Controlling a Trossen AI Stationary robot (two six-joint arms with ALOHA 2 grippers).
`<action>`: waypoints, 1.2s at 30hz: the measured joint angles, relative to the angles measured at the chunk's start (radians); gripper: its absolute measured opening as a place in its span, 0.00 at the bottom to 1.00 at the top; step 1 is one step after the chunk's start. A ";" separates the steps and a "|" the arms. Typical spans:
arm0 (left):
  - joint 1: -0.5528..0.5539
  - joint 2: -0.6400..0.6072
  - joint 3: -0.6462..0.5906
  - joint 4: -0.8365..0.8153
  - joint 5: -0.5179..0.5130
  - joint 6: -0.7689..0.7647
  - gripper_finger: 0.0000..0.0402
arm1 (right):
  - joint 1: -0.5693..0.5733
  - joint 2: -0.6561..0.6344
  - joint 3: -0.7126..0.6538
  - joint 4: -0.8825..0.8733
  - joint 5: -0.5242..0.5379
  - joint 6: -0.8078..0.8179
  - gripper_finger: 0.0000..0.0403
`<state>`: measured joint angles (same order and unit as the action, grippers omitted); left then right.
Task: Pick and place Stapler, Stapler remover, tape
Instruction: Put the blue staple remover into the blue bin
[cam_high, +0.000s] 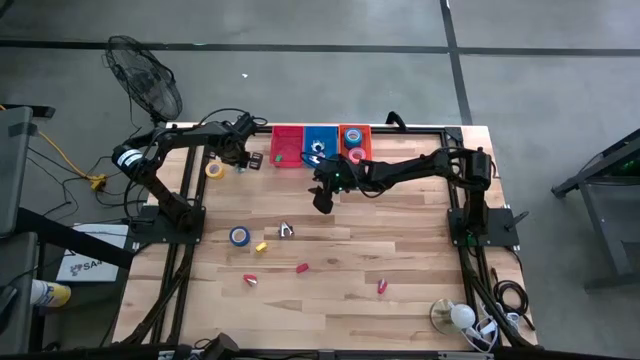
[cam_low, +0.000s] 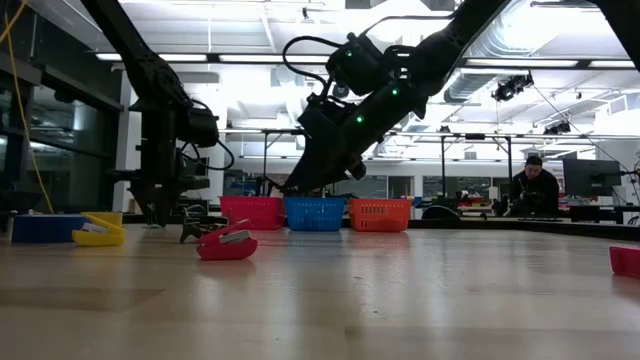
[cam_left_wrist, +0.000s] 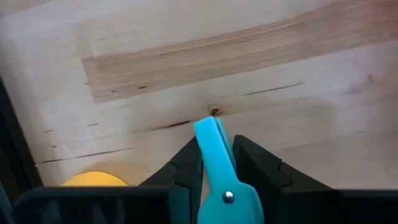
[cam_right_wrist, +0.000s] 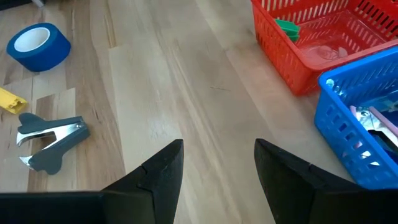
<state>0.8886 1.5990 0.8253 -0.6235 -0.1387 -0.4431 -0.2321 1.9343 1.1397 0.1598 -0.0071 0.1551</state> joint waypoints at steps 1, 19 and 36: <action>0.000 0.000 0.000 0.001 0.000 0.007 0.19 | 0.000 0.000 0.000 -0.001 0.000 0.000 0.47; -0.030 -0.062 0.140 -0.041 0.058 0.152 0.19 | 0.000 0.000 0.000 -0.073 0.000 -0.007 0.47; -0.191 -0.092 0.245 0.176 0.058 0.277 0.19 | -0.001 -0.131 -0.011 -0.314 0.144 -0.026 0.47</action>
<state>0.6973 1.5070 1.0706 -0.4472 -0.0805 -0.1665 -0.2329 1.8034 1.1286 -0.1539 0.1373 0.1295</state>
